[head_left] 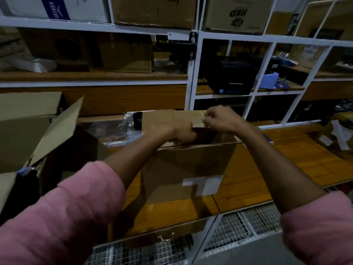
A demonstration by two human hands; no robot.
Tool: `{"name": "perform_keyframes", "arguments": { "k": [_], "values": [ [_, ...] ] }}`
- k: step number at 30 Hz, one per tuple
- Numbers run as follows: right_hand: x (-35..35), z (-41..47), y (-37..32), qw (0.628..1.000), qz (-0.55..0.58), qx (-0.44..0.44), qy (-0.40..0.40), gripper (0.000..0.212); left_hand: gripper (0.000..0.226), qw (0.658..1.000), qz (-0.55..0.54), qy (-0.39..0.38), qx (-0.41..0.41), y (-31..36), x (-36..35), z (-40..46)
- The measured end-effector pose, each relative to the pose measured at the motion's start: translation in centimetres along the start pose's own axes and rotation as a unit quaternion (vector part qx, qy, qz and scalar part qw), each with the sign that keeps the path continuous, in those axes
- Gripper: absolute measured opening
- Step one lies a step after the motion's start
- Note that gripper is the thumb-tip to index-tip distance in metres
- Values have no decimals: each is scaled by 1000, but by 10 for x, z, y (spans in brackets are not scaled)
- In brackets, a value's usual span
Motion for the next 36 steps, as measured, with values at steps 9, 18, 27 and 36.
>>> {"name": "perform_keyframes", "arguments": {
  "k": [9, 18, 27, 36],
  "values": [
    [-98, -21, 31, 987, -118, -31, -100, 43, 29, 968, 190, 162, -20, -9, -69, -6],
    [-114, -33, 42, 995, -62, -60, 42, 14, 49, 964, -239, 102, -49, 3, -69, 24],
    [-112, -30, 33, 992, -106, 24, 64, 18, 44, 965, 229, 120, 41, -29, -68, 9],
    [-112, -30, 37, 990, -110, 40, 82, 18, 14, 857, 494, 125, 72, -5, -40, -10]
  ]
}}
Point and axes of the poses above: each hand's wrist, its own z-axis towards the middle knuckle, its own x-axis out of the back of the hand, y = z × x, the point moved 8 cm from there along z, towards the middle knuckle, and after that the axes turned 6 degrees about -y, right-handed, at the moved point
